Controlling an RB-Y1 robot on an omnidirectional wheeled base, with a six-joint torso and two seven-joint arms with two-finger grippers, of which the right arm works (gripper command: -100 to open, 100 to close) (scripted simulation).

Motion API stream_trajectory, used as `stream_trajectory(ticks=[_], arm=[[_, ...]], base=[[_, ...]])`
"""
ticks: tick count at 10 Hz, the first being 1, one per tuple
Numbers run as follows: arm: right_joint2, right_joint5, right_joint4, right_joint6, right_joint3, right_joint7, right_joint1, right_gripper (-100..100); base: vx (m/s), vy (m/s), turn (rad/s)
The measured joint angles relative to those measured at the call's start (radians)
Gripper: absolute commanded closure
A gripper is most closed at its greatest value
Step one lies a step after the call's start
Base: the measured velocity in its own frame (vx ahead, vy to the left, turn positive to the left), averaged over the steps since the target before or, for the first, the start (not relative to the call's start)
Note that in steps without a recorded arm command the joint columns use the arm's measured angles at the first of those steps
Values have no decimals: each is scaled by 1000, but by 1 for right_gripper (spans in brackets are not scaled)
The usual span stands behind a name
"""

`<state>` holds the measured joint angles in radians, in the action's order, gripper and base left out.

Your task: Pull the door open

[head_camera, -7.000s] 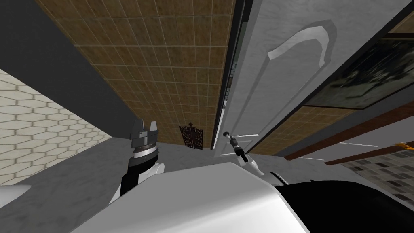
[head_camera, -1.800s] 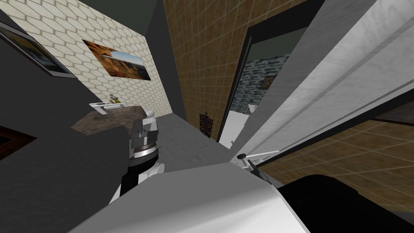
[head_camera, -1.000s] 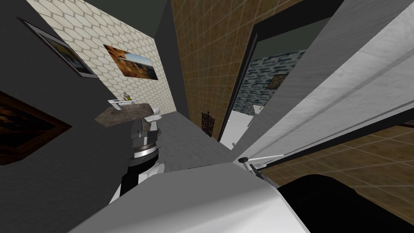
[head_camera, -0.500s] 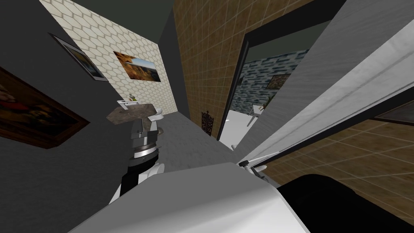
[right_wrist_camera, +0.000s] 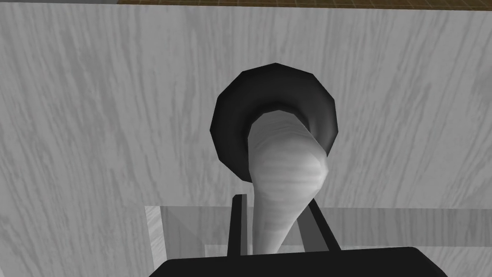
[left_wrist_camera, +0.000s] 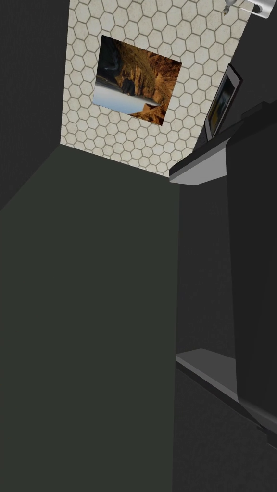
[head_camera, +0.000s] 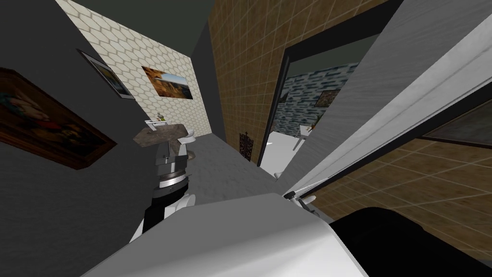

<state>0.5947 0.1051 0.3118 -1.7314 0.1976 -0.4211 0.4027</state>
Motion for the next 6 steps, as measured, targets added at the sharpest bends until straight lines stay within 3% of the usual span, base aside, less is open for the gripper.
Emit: stream_trajectory(ticks=[1,2,3,4,6], arm=[[9,5,64,34,-1,-4,36,100],[7,4,23,26,2,-10,17,100],[16,9,59,47,5,-20,39,100],[15,9,1,31,9,-33,11,100],[21,13,-10,25,13,-47,13,100]], base=[[100,14,-33],[105,18,-50],[74,15,-47],[26,1,3],[4,6,-24]])
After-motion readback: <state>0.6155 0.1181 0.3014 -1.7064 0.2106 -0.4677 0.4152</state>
